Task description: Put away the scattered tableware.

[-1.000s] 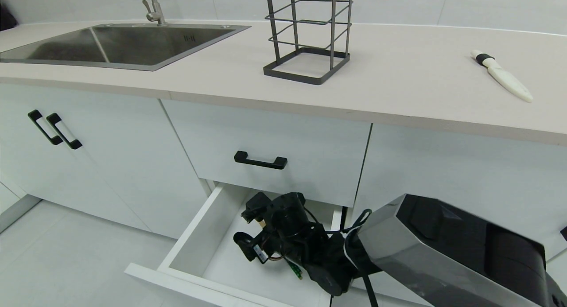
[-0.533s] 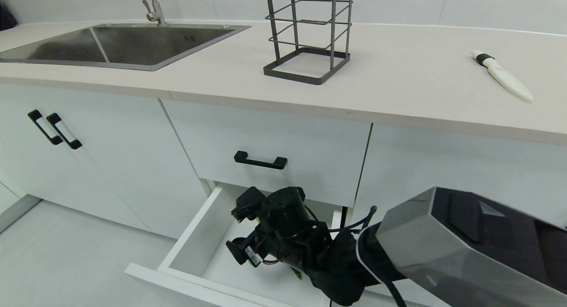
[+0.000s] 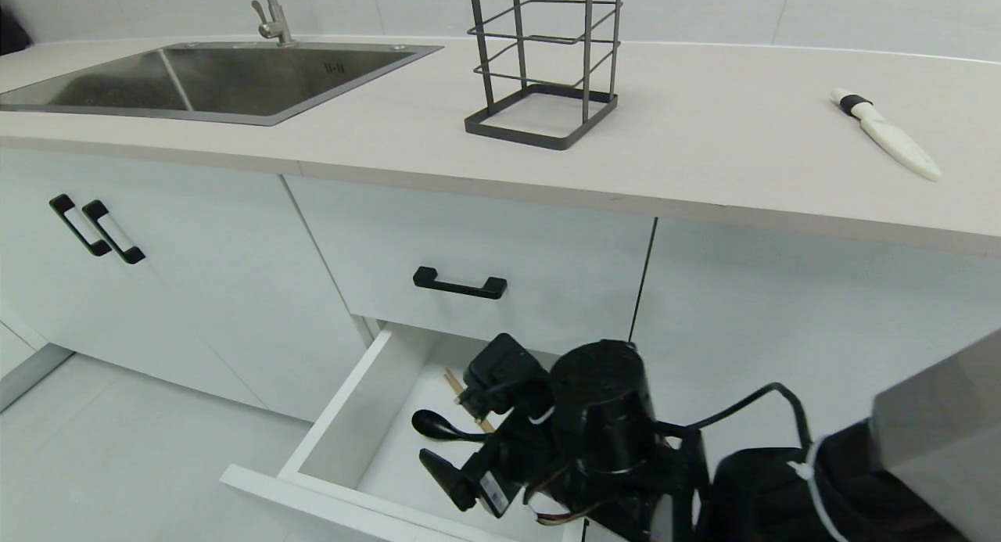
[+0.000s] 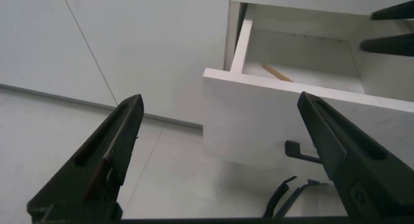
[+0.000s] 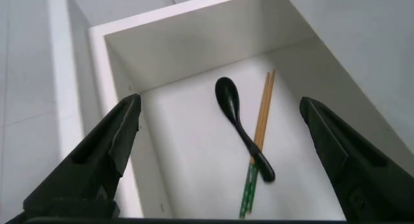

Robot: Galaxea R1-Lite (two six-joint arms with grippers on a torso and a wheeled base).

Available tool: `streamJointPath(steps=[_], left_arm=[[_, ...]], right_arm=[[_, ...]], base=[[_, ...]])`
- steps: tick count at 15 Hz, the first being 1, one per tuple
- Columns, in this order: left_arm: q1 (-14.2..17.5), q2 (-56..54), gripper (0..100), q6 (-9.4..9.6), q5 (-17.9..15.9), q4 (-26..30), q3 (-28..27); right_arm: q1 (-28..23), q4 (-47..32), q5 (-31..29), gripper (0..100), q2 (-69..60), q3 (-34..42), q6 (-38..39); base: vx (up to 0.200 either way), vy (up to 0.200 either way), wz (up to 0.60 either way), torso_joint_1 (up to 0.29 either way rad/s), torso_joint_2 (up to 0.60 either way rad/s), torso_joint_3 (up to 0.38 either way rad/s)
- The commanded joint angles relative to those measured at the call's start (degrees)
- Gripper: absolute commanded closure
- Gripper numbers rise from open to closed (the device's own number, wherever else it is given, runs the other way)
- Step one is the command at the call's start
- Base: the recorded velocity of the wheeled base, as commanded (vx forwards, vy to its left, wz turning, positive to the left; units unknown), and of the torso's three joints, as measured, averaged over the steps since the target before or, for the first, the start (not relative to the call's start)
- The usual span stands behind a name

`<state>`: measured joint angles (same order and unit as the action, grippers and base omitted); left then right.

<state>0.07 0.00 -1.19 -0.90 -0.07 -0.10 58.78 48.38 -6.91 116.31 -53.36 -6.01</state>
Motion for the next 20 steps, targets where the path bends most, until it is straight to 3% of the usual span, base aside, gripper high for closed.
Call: streamJointPath(steps=[1, 5, 11, 16, 18, 20], left_arm=[[0.01, 0.00, 0, -0.04, 0.02, -0.01, 0.01], [0.01, 0.00, 0, -0.04, 0.02, -0.01, 0.01], [0.01, 0.00, 0, -0.04, 0.02, -0.01, 0.01], [0.01, 0.00, 0, -0.04, -0.06, -0.01, 0.01], [0.01, 0.00, 0, -0.04, -0.06, 0.07, 0.10], [0.10, 0.00, 0, -0.04, 0.02, -0.01, 0.01]], right_arm=[[0.10, 5.49, 0.50, 0, -13.13, 13.28, 0.47], [-1.83, 6.02, 1.46, 0, -23.41, 22.86, 0.21], [-11.06, 5.76, 11.75, 0, -39.58, 35.69, -3.48], [-34.00, -9.01, 13.06, 0, -72.54, 50.11, -4.80], [-39.62, -18.06, 12.98, 0, -82.74, 51.25, -4.89], [-47.36, -19.73, 12.98, 0, -89.86, 50.11, -4.71]], base=[[0.000, 0.000, 0.00, 0.000, 0.00, 0.000], [0.000, 0.000, 0.00, 0.000, 0.00, 0.000], [0.000, 0.000, 0.00, 0.000, 0.00, 0.000], [0.000, 0.000, 0.00, 0.000, 0.00, 0.000], [0.000, 0.000, 0.00, 0.000, 0.00, 0.000], [0.000, 0.000, 0.00, 0.000, 0.00, 0.000]])
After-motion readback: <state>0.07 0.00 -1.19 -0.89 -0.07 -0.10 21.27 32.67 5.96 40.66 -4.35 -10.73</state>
